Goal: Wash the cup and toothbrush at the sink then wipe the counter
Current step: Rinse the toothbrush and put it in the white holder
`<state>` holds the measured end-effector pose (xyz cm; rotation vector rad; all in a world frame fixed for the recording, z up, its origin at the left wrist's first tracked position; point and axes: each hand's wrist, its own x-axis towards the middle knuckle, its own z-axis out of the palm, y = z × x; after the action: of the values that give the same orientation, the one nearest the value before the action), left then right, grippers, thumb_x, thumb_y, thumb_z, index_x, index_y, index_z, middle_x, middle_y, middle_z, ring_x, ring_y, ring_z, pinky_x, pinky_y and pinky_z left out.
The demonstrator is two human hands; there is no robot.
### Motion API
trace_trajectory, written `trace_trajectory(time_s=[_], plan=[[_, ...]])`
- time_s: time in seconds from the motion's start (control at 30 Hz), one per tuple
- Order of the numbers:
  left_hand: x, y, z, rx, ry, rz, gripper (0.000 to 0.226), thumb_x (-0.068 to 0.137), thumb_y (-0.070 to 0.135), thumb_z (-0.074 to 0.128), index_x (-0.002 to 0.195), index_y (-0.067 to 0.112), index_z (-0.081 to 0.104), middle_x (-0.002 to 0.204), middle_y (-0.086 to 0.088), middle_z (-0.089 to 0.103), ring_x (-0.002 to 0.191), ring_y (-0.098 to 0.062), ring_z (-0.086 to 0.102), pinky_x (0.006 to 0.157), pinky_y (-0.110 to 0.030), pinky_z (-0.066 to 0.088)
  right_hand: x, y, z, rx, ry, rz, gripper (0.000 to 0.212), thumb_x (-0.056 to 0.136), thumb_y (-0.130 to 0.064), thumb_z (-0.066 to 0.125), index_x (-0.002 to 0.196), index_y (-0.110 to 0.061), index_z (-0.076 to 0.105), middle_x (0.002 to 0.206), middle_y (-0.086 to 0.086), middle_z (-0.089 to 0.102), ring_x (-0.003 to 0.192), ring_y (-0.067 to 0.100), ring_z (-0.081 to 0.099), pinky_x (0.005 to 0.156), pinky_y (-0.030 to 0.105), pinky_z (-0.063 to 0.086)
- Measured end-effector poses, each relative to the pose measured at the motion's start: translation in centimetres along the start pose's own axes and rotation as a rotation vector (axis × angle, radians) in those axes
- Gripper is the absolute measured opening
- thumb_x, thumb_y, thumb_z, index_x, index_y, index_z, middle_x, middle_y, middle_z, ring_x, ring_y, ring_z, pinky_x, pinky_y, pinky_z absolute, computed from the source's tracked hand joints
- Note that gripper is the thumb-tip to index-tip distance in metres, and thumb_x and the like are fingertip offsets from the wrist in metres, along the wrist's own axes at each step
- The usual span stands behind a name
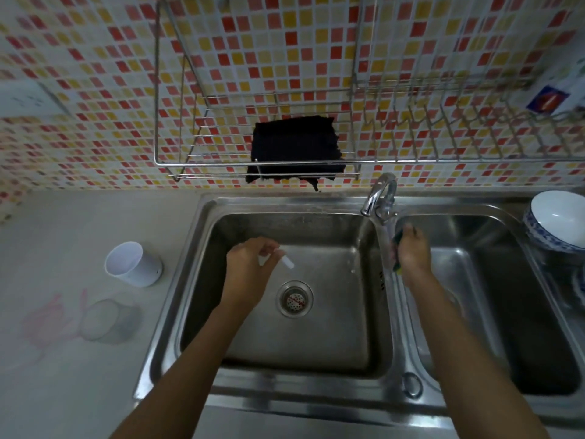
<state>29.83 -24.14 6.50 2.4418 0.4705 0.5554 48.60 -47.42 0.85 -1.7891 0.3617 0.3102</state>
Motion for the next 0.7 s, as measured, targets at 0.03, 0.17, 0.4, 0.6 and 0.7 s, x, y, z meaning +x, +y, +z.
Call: trace_trajectory(time_s=[0.03, 0.17, 0.4, 0.6, 0.7], plan=[[-0.2, 0.2, -0.4, 0.013, 0.028, 0.011, 0.01, 0.083, 0.024, 0.072, 0.09, 0.016, 0.069, 0.083, 0.004, 0.069, 0.075, -0.004, 0.058, 0.078, -0.034, 0.053, -0.9, 0.9, 0.3, -0.016, -0.018, 0.014, 0.041, 0.099, -0.043, 0.035, 0.08, -0.012, 0.054, 0.064, 0.011, 0.056, 0.044, 0.019, 0.046, 0.047, 0.028, 0.038], [-1.6, -0.6, -1.0, 0.068, 0.052, -0.021, 0.007, 0.084, 0.027, 0.071, 0.086, 0.023, 0.066, 0.077, 0.011, 0.063, 0.071, -0.002, 0.052, 0.085, -0.042, 0.05, -4.8, 3.8, 2.7, -0.159, -0.136, -0.048, 0.037, 0.101, -0.04, 0.034, 0.088, -0.015, 0.059, 0.078, 0.02, 0.063, 0.058, 0.021, 0.054, 0.056, 0.027, 0.038], [-2.6, -2.4, -1.2, 0.033, 0.015, -0.207, 0.008, 0.084, 0.027, 0.071, 0.087, 0.02, 0.068, 0.07, 0.016, 0.056, 0.065, -0.004, 0.052, 0.09, -0.051, 0.048, -8.2, 2.7, 5.7, -0.249, -0.149, -0.124, 0.043, 0.103, -0.037, 0.03, 0.103, -0.004, 0.058, 0.088, 0.018, 0.065, 0.082, 0.034, 0.064, 0.069, 0.031, 0.045], [-3.2, -3.7, -1.8, 0.079, -0.06, -0.195, 0.007, 0.085, 0.028, 0.069, 0.087, 0.022, 0.066, 0.073, 0.012, 0.06, 0.07, -0.008, 0.056, 0.098, -0.051, 0.041, -9.9, 2.5, 7.3, -0.45, -0.421, -0.101, 0.022, 0.101, -0.025, 0.038, 0.095, -0.009, 0.052, 0.093, 0.018, 0.059, 0.079, 0.027, 0.057, 0.067, 0.031, 0.039], [-3.3, -4.5, -3.2, 0.04, -0.036, -0.163, 0.008, 0.085, 0.029, 0.068, 0.088, 0.022, 0.067, 0.079, 0.007, 0.069, 0.075, -0.016, 0.065, 0.089, -0.054, 0.048, -11.9, 1.2, 7.7, -0.497, -0.612, -0.147, 0.009, 0.089, -0.022, 0.049, 0.092, -0.017, 0.055, 0.077, 0.007, 0.055, 0.07, 0.018, 0.051, 0.07, 0.033, 0.041]])
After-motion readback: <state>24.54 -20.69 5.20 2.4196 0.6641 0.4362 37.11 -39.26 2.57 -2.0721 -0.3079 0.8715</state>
